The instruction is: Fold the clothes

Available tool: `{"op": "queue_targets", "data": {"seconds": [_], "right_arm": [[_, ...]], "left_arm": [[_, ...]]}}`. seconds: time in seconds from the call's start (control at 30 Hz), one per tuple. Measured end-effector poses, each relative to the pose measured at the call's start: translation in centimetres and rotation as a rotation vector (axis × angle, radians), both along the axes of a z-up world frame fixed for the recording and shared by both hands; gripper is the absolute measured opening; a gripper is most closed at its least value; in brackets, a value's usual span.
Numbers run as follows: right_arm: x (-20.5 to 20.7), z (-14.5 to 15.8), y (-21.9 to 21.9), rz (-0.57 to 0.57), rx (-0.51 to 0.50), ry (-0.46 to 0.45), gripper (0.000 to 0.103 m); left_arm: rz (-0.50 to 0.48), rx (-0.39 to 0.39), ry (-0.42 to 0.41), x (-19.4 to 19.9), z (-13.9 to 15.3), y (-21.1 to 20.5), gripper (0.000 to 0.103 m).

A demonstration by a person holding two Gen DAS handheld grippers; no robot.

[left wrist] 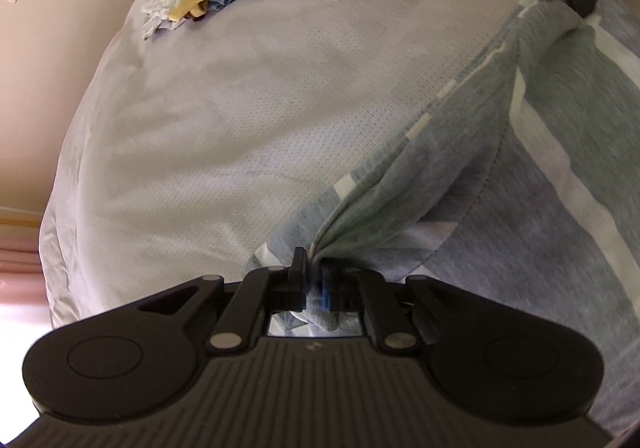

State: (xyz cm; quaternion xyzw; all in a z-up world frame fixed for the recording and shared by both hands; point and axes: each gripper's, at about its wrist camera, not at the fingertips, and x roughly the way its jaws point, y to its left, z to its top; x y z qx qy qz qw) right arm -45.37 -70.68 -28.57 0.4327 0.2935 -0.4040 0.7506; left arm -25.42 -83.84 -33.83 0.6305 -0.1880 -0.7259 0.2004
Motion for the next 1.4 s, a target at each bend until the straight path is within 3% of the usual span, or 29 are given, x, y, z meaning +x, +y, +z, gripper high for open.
{"op": "queue_targets", "data": {"seconds": [0.17, 0.37, 0.53, 0.7, 0.8, 0.93, 1.13, 1.4], "right_arm": [[-0.2, -0.2, 0.3, -0.017, 0.014, -0.001, 0.004], [-0.2, 0.1, 0.2, -0.029, 0.001, 0.003, 0.003], [-0.1, -0.4, 0.4, -0.026, 0.005, 0.010, 0.003], [-0.8, -0.9, 0.1, -0.066, 0.033, 0.011, 0.005], [-1.7, -1.0, 0.3, -0.089, 0.036, 0.020, 0.005], [-2.4, -1.2, 0.5, -0.120, 0.043, 0.036, 0.012], [-3.3, -0.1, 0.7, -0.164, 0.004, 0.051, 0.013], [0.5, 2.1, -0.9, 0.004, -0.134, 0.017, 0.018]], "left_arm": [[0.054, -0.024, 0.065, 0.3, 0.7, -0.6, 0.019], [0.203, -0.029, 0.185, 2.3, 2.8, -1.4, 0.020], [0.314, -0.016, 0.218, 4.1, 3.2, -1.7, 0.023], [0.359, 0.003, 0.254, 4.8, 3.5, -0.9, 0.024], [0.334, 0.015, 0.297, 4.0, 3.8, 0.0, 0.024], [0.296, 0.033, 0.300, 1.8, 2.8, 0.4, 0.029], [0.361, 0.033, 0.254, 1.0, 0.8, -1.2, 0.033], [0.457, 0.005, 0.292, 3.5, 3.1, -0.6, 0.033]]}}
